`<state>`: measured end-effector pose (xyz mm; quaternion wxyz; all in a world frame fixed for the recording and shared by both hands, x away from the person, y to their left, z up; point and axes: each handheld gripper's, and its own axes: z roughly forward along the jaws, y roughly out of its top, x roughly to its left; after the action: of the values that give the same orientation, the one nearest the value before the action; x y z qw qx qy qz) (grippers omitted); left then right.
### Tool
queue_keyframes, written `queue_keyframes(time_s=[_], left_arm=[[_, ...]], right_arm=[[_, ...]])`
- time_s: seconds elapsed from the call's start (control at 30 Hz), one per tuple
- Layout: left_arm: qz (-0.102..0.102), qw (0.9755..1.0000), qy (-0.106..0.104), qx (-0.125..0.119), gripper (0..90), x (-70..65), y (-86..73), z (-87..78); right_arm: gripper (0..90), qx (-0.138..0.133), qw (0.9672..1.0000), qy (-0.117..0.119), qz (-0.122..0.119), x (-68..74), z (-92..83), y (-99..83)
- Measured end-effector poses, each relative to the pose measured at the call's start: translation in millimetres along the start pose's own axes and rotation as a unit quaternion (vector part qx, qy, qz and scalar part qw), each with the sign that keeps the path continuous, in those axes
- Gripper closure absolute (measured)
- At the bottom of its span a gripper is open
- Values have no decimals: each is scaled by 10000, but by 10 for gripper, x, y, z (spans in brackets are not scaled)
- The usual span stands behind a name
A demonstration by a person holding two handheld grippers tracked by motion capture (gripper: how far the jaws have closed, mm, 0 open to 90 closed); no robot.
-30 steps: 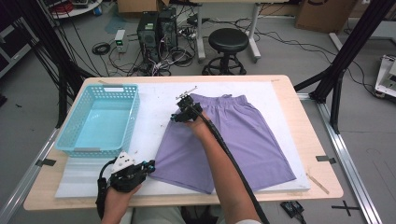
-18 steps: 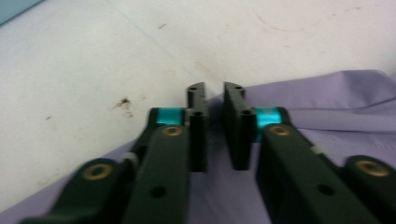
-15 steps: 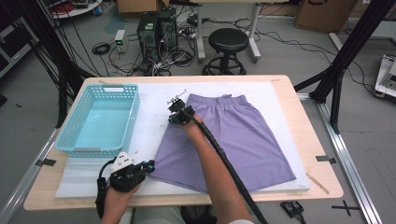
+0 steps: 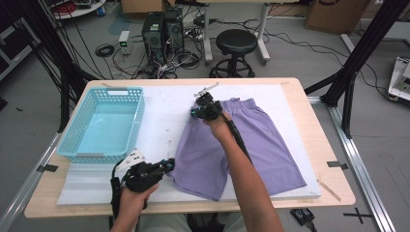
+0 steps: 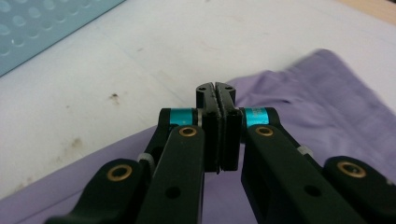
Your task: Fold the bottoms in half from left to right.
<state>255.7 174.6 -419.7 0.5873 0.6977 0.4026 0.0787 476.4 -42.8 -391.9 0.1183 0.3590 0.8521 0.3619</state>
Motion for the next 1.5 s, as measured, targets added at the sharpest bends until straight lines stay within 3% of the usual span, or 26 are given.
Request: queue_keyframes(time_s=[0.3,0.6,0.73,0.9,0.97,1.17,1.5], left_arm=[[133,9977,-652,146,881,-345,202,542],[249,9921,-1185,315,880,-674,422,1063],[343,9893,-1342,458,880,-801,463,1272],[337,9874,-1422,616,880,-873,471,1494],[310,9870,-1429,668,880,-886,457,1563],[267,9854,-1458,840,880,-931,440,1792],[284,9817,-1547,1072,874,-1170,443,2173]], right_arm=[[900,-199,9991,-292,218,-451,-547,-200],[900,-307,9975,-504,378,-846,-940,-394],[900,-484,9962,-570,445,-991,-1080,-489],[900,-422,9950,-639,647,-1187,-1103,-714],[900,-277,9949,-677,701,-1269,-1106,-784],[900,-314,9919,-835,900,-1464,-1181,-949],[900,-52,9875,-1119,1110,-1739,-1269,-1193]])
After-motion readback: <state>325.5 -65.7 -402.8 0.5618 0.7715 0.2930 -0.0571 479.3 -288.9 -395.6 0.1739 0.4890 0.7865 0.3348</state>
